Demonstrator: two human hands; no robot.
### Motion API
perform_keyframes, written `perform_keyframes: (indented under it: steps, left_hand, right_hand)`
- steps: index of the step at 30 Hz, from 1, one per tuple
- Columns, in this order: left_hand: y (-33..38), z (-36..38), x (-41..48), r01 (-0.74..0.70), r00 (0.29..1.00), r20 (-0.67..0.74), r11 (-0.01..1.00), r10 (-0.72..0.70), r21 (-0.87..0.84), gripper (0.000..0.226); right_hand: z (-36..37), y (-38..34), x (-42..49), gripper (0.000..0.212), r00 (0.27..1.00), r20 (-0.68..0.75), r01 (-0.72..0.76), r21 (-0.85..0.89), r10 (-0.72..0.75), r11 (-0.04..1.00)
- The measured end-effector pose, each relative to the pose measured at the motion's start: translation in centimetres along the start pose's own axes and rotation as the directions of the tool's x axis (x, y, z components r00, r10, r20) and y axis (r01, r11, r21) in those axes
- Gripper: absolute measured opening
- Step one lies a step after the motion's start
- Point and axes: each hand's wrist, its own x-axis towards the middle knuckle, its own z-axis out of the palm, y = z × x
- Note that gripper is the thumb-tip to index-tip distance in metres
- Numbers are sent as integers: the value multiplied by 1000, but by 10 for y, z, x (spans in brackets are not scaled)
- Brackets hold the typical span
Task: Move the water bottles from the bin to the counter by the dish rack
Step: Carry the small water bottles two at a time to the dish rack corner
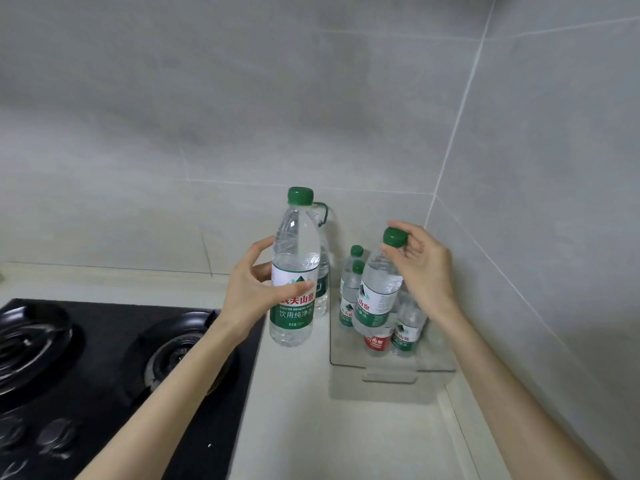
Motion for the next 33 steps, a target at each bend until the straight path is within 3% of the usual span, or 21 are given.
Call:
perform_keyframes:
  steps: [8, 16, 25, 33]
  left_hand:
    - [23, -54, -43, -25, 976, -216, 997, 39, 69, 78]
    - [37, -127, -124, 0, 886, -458, 988, 72, 154, 80]
    - [50, -210, -253, 63, 696, -711, 978, 98, 197, 77]
    - [69, -308, -413, 121, 489, -866, 976, 99, 180, 73]
  right_hand:
    - [59, -76, 0, 41, 956, 241, 131, 156, -166, 979]
    - [137, -118, -31, 40, 835, 466, 179, 275, -294, 945]
    - [236, -194, -117, 38, 615, 655, 183, 423, -439, 887]
    - [326, -284, -257, 39, 442, 728, 53, 563, -525, 825]
